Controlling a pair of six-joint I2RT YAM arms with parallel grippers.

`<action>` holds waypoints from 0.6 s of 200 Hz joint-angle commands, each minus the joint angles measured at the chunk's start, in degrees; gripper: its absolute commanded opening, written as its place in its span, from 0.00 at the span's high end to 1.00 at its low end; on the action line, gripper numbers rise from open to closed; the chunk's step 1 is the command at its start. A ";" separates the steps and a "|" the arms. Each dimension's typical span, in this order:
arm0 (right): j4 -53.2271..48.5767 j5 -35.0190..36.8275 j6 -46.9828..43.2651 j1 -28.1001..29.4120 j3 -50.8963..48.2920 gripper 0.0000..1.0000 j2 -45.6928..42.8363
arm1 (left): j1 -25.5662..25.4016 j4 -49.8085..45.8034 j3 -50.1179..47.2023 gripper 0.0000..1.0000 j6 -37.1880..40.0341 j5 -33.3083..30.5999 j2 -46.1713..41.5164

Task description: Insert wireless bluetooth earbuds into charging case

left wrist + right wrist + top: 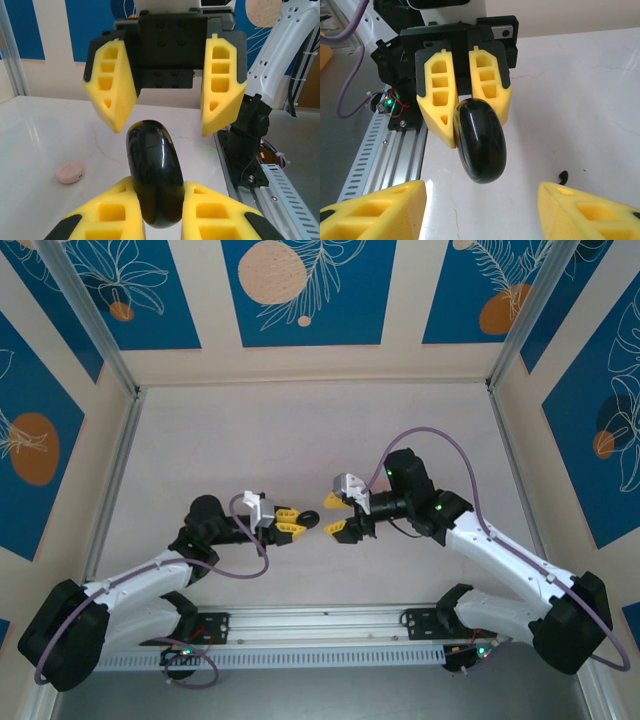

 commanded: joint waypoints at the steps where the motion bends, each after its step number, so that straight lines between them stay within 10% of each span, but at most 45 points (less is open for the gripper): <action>1: 0.43 -4.41 -3.00 0.40 2.76 0.43 2.27 | -0.08 2.85 1.53 0.90 -0.55 2.50 -0.12; 120: -3.09 -8.54 -6.51 1.73 7.33 0.80 7.96 | -0.07 0.56 1.62 0.90 0.59 2.24 -2.40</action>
